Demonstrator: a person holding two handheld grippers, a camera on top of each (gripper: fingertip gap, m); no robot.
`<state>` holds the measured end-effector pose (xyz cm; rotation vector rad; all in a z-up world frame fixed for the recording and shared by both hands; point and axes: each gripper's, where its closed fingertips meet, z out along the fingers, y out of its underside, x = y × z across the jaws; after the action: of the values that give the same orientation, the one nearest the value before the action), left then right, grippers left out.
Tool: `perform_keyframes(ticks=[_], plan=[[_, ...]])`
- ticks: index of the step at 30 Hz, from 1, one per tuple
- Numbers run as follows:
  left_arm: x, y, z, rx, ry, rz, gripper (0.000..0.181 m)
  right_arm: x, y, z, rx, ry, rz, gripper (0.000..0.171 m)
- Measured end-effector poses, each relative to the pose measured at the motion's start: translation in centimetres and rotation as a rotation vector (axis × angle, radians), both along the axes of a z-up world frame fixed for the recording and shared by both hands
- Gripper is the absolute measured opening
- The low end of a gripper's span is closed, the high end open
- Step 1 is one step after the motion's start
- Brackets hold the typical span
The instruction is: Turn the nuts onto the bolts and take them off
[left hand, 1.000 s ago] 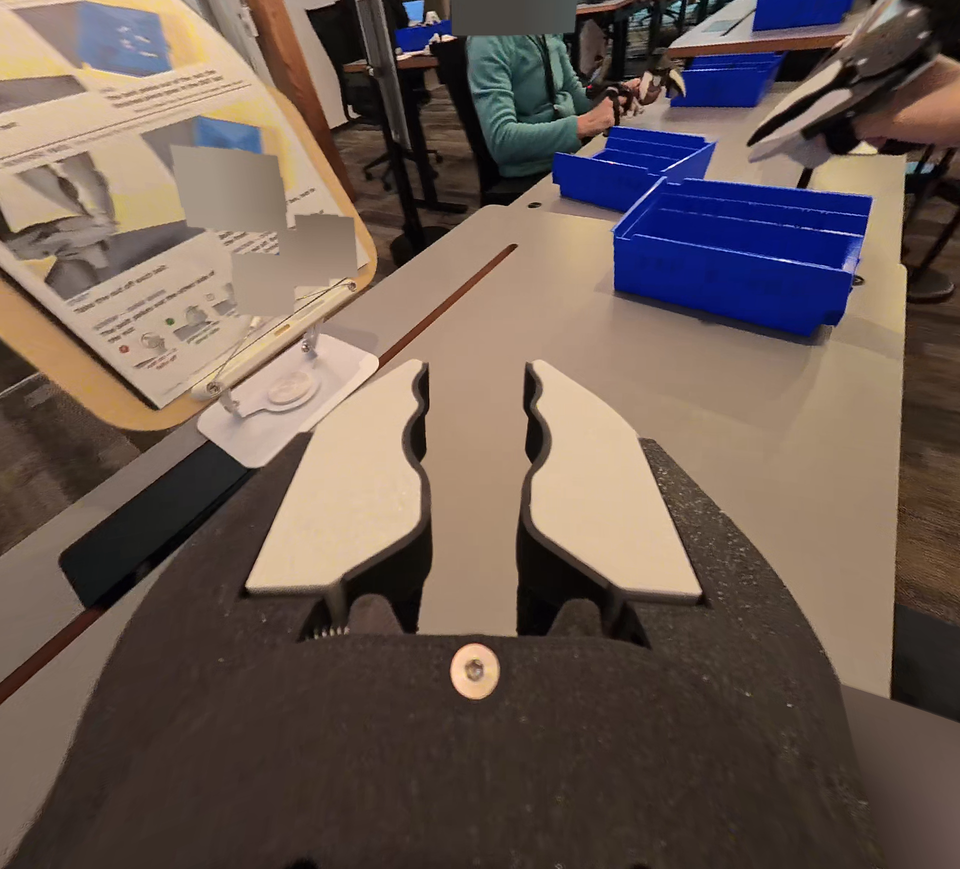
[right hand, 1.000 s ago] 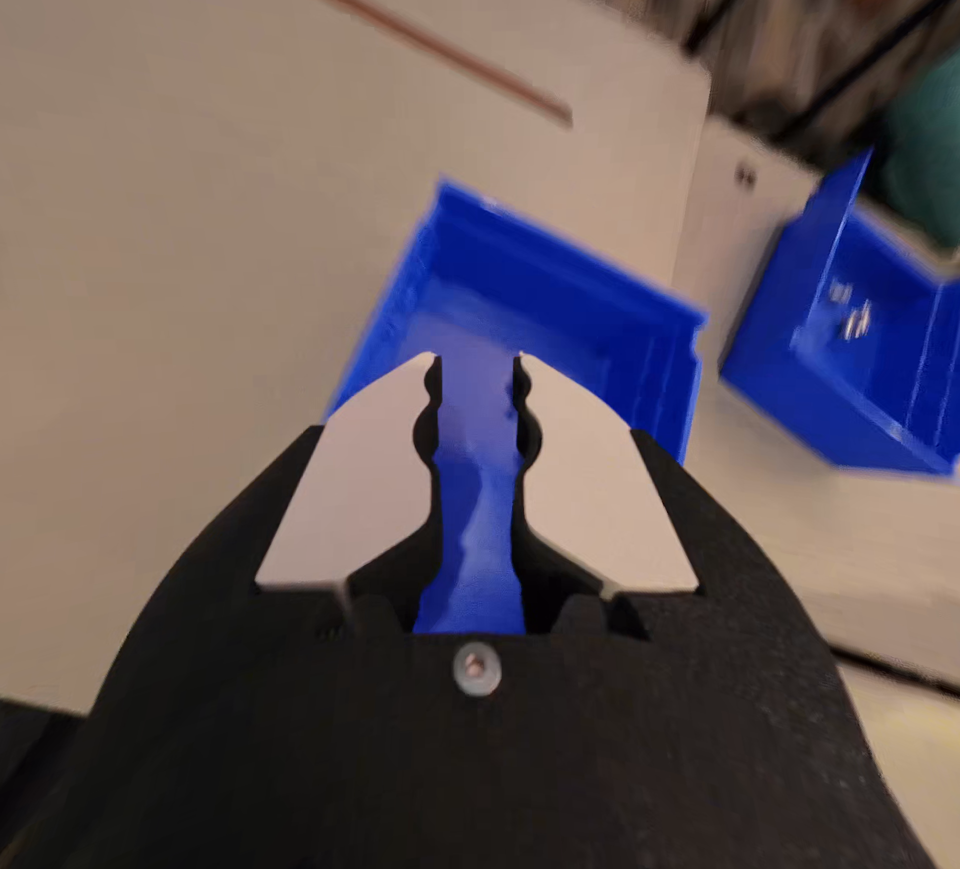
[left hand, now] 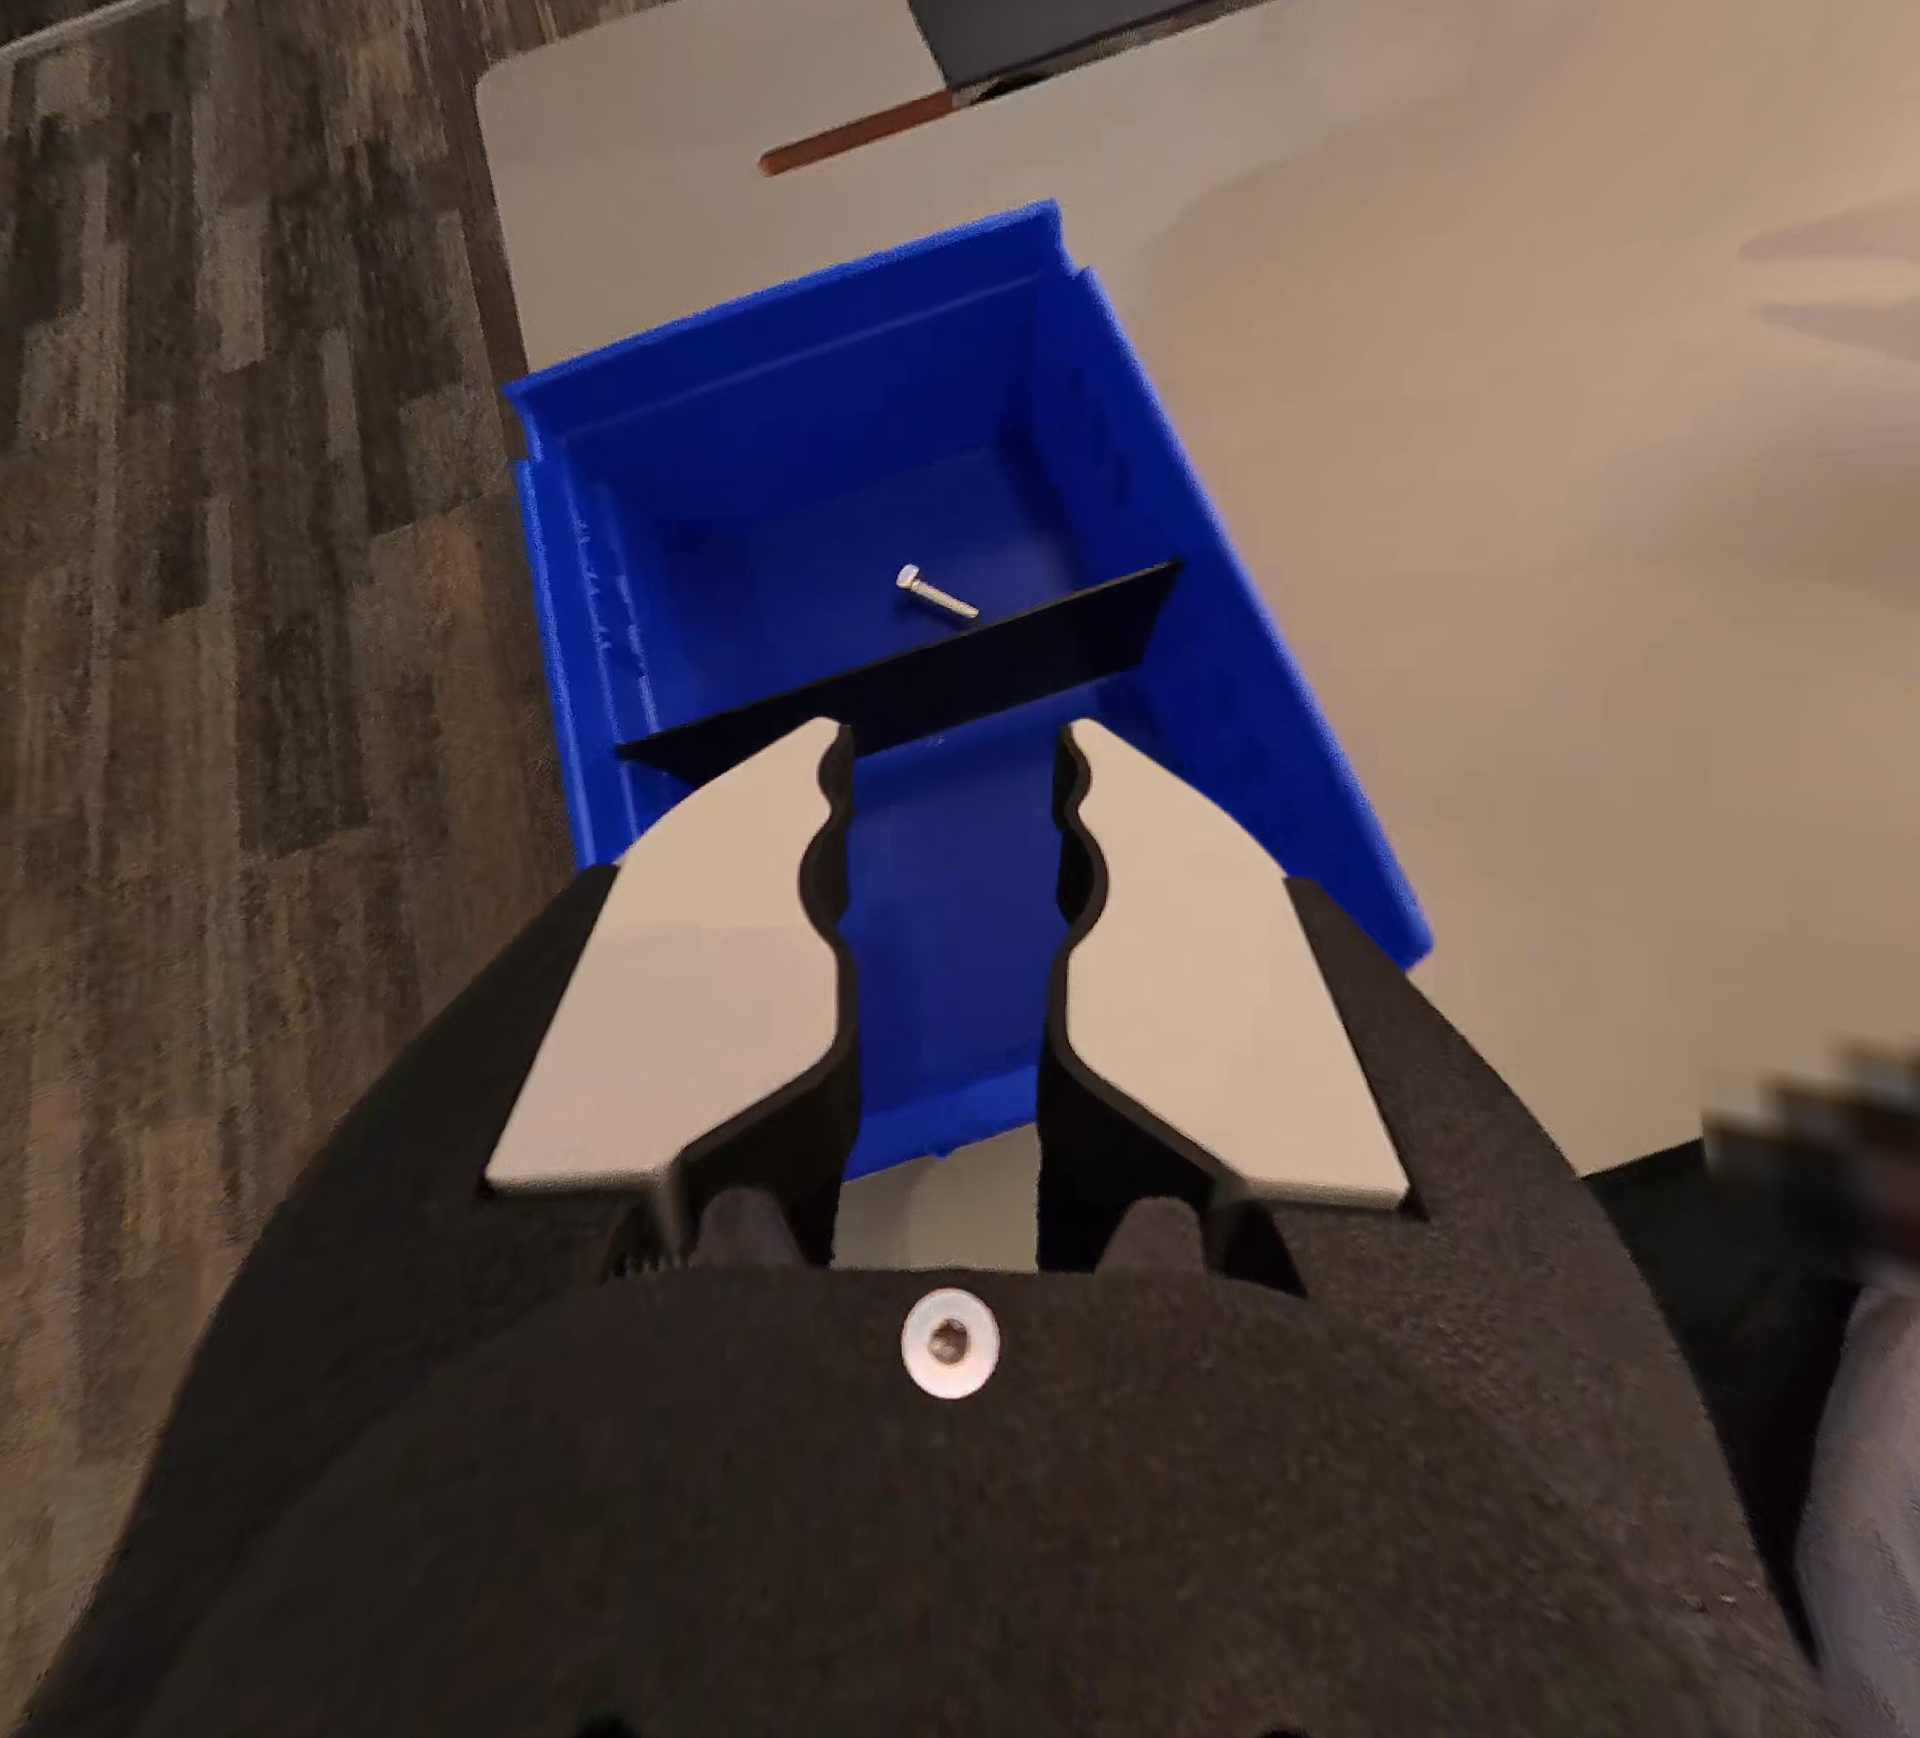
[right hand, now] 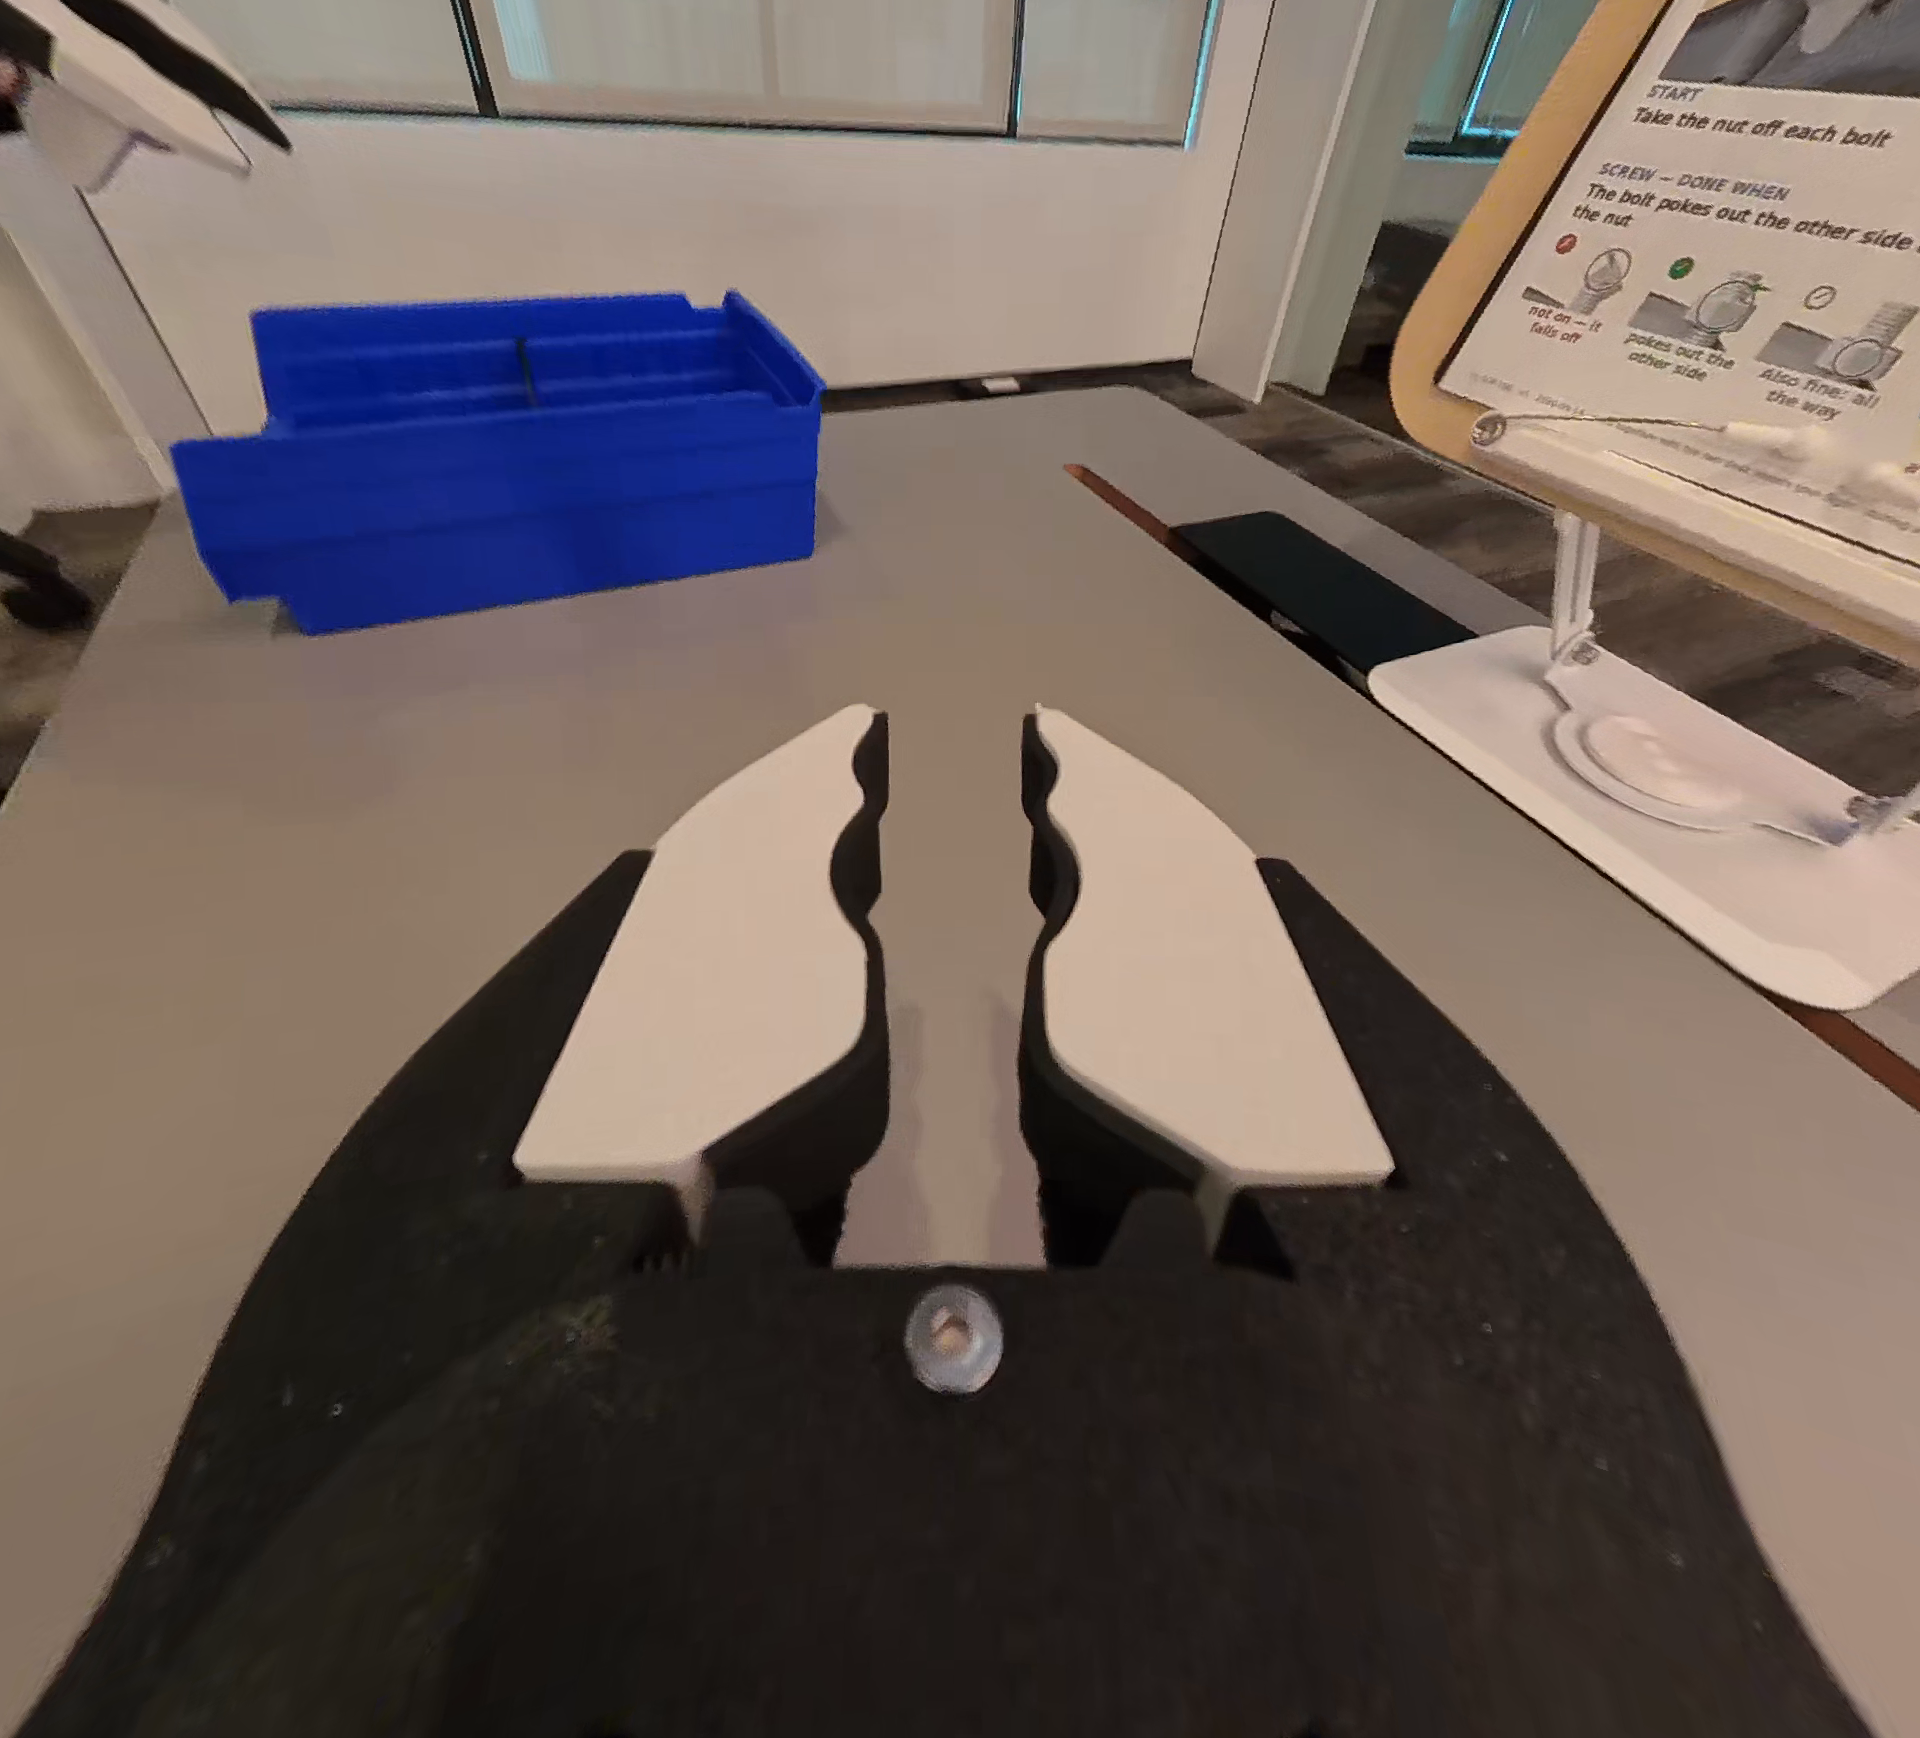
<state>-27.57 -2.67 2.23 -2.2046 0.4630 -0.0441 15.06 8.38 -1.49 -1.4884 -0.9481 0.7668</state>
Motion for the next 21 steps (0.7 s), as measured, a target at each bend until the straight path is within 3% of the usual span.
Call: perform_keyframes(ticks=[4,8,21], plan=[[-1.7,1.9,-0.6,-0.065,0.070,0.014,0.037,-0.5,1.1,-1.3,0.007,0.067,-0.010,0.021],[-2.2,4.0,-1.5,-0.133,0.091,0.003,0.037,-0.6,0.9,-2.6,0.024,0.019,-0.020,0.021],[-1.1,10.8,-6.8,-0.425,-0.030,0.061,0.032,-0.9,-0.2,-4.5,-0.030,-0.039,0.012,0.021]])
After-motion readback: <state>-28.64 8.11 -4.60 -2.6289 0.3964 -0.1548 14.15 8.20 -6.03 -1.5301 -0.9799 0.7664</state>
